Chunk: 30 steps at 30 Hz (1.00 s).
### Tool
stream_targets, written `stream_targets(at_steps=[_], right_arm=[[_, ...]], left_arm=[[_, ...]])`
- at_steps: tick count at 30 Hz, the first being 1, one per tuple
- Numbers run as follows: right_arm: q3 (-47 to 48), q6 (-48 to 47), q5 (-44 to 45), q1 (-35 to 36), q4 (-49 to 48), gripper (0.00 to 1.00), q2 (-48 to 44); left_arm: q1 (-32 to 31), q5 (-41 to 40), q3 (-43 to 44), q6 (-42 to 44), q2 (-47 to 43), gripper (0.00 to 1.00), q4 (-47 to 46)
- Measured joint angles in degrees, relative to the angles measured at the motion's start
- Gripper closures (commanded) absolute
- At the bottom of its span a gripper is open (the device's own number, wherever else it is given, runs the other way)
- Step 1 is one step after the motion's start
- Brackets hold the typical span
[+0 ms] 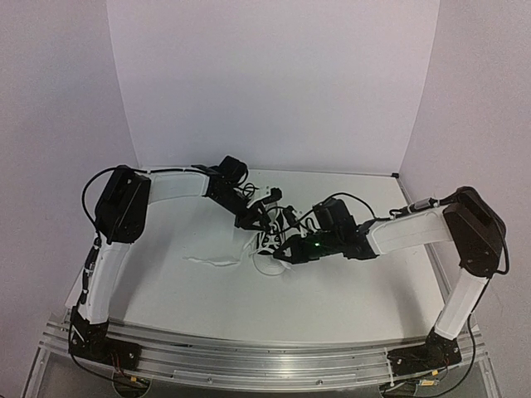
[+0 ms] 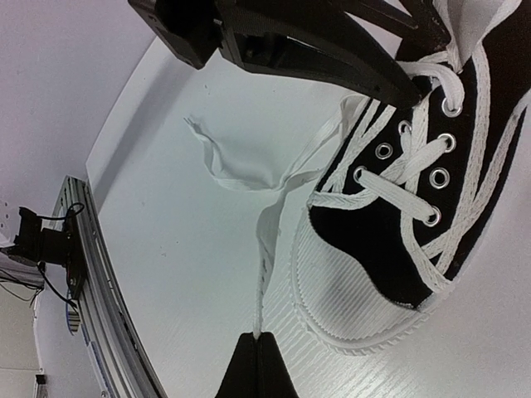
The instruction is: Tie the shoes
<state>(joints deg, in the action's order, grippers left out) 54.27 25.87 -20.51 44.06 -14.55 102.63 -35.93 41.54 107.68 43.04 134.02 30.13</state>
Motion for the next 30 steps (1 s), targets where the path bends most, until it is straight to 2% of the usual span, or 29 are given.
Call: stream_targets(at_steps=[3, 13, 23, 30], right_arm=[[-0.1, 0.0, 0.2, -0.3, 0.0, 1.0, 0.0], [0.4, 2.2, 3.9, -0.4, -0.2, 1.0, 0.1], [15.3, 5.0, 12.0, -0.7, -1.0, 1.0, 9.3], [16.7, 8.0, 15.8, -2.0, -1.1, 1.0, 13.7]], left_arm=[[0.0, -0.7, 0.3, 0.2, 0.1, 0.99, 0.1], [-0.1, -1.1, 3.3, -2.1, 0.2, 1.0, 2.5], [0.1, -1.3, 5.5, -12.3, -0.7, 1.0, 7.1], [0.1, -1.6, 5.4, -18.7, -1.1, 1.0, 7.8]])
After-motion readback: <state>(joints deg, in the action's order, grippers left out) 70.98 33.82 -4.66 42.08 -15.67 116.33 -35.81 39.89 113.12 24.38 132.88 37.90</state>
